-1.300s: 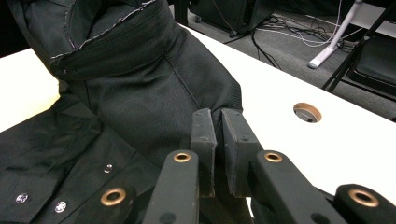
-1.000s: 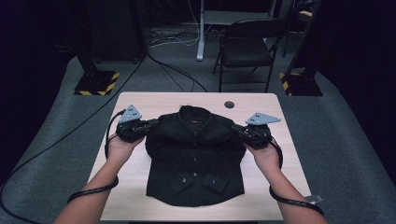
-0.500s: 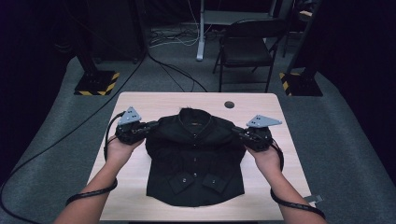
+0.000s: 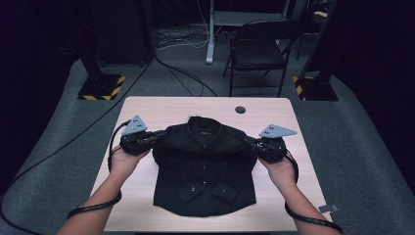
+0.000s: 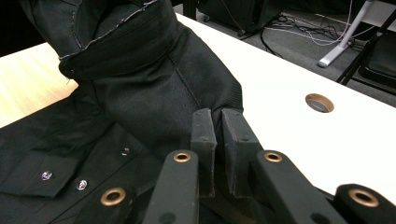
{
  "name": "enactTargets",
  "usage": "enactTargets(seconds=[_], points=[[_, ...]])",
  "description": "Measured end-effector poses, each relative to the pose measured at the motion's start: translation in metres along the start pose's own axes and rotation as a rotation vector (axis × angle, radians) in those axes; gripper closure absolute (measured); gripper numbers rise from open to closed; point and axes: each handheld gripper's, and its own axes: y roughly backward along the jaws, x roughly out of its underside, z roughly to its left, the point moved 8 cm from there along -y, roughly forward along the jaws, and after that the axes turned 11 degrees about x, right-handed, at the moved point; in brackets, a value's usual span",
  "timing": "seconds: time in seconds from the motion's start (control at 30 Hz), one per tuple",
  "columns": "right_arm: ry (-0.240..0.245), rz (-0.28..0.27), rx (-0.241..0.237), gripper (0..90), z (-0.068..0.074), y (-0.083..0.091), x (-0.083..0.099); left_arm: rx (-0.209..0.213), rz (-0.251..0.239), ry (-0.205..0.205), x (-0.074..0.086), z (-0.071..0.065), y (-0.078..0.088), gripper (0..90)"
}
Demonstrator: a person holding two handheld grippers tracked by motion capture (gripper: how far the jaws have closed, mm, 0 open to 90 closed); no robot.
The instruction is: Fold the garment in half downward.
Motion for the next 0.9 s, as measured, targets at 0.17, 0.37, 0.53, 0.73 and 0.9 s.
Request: enactTargets(seconds=[0.17, 0.37, 0.53, 0.73, 0.9], points=[[0.0, 0.003, -0.007, 83.7, 0.004, 0.002, 0.005, 0.007, 0.002, 0.001, 0.004, -0.003, 0.002, 84.4], [-0.003, 0.012, -0.011, 83.6, 0.004, 0.003, 0.011, 0.018, 0.001, 0.002, 0.008, -0.007, 0.002, 84.3], [-0.002, 0.018, -0.017, 83.6, 0.006, 0.004, 0.017, 0.027, 0.001, 0.004, 0.013, -0.01, 0.002, 84.3], [0.0, 0.024, -0.025, 83.7, 0.009, 0.005, 0.023, 0.036, -0.002, 0.009, 0.017, -0.013, 0.003, 84.3], [0.006, 0.03, -0.029, 83.7, 0.012, 0.006, 0.027, 0.042, 0.002, 0.01, 0.021, -0.016, 0.004, 84.2]])
